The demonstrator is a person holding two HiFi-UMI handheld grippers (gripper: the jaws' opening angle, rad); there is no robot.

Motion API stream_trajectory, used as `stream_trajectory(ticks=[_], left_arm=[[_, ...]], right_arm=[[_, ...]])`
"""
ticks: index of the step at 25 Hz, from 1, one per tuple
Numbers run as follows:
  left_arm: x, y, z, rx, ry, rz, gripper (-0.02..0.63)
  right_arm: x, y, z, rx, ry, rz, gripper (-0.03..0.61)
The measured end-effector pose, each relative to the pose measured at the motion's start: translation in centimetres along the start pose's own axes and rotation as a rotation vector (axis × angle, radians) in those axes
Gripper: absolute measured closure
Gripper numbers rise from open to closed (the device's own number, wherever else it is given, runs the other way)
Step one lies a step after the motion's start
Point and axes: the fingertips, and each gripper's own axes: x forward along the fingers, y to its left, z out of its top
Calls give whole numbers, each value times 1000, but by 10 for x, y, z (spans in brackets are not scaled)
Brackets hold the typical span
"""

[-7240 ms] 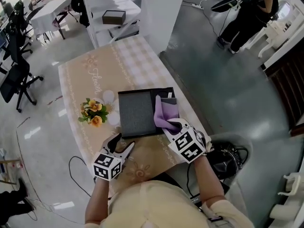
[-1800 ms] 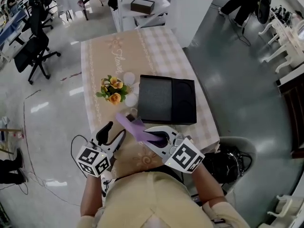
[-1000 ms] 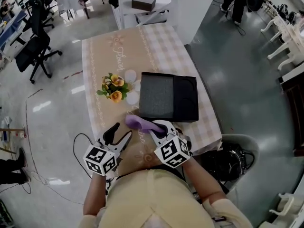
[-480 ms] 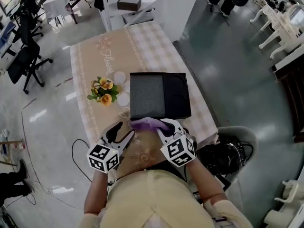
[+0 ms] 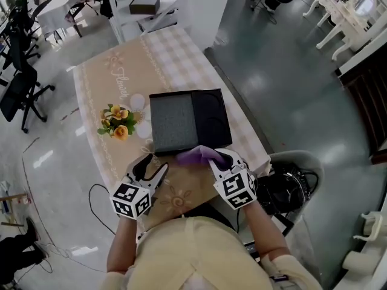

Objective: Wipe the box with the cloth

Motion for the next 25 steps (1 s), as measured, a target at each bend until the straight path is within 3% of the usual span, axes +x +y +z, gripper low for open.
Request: stream_trajectory(ticks=[18, 22, 25], left_arm=[[10, 2, -1, -27, -4, 18, 364], [10, 2, -2, -26, -4, 23, 364], [10, 2, -1, -23, -4, 25, 364]], right_arm=[[-30, -62, -34, 65, 58, -162, 502], [-40, -62, -30, 38, 78, -142, 502], [-57, -60, -16, -4, 71, -58, 502]])
